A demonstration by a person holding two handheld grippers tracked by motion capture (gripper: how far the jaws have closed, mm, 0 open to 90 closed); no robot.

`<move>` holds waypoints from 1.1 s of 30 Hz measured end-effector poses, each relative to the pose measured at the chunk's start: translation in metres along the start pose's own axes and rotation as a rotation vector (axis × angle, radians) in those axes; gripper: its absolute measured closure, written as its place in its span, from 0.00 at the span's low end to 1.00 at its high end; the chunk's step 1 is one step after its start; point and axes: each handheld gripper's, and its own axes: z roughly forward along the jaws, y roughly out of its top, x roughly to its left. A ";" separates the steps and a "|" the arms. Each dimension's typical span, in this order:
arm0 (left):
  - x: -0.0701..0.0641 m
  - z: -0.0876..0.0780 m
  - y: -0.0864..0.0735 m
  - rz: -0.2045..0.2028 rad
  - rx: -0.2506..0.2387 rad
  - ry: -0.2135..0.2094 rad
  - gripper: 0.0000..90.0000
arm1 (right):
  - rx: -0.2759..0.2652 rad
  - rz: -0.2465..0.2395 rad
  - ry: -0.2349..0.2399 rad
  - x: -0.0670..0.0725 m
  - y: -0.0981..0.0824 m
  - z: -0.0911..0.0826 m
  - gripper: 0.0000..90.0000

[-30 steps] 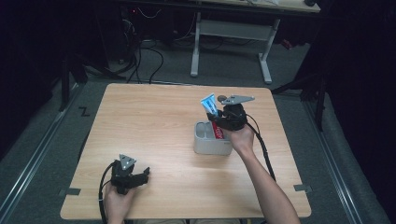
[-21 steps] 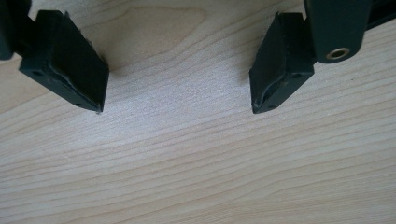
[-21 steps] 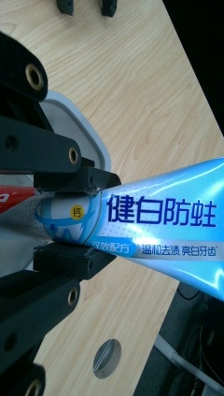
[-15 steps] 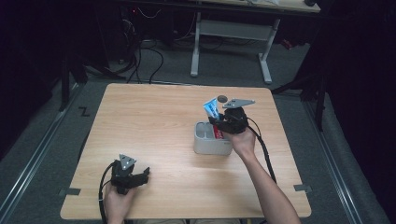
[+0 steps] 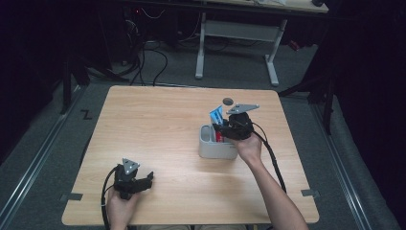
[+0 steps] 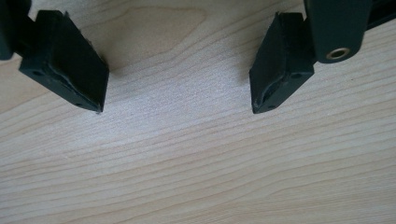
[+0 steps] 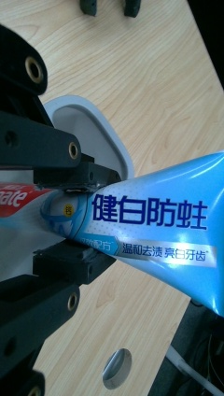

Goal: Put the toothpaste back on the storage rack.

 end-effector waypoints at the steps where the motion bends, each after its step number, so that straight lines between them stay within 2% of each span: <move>1: 0.000 0.000 0.000 0.000 0.000 0.000 0.23 | 0.001 -0.004 -0.001 0.001 -0.001 0.000 0.73; 7: 0.000 0.000 0.000 0.001 0.001 0.000 0.23 | -0.020 0.023 0.008 -0.001 -0.004 -0.001 0.73; 12: 0.000 0.000 0.000 0.001 0.001 0.000 0.23 | -0.023 0.028 0.007 -0.002 -0.006 -0.003 0.70; 20: 0.000 0.000 0.000 0.003 0.003 -0.001 0.23 | -0.032 0.046 0.006 -0.003 -0.006 -0.006 0.60; 33: 0.000 0.000 0.000 0.004 0.003 -0.001 0.23 | -0.079 0.065 -0.010 -0.006 -0.012 -0.021 0.59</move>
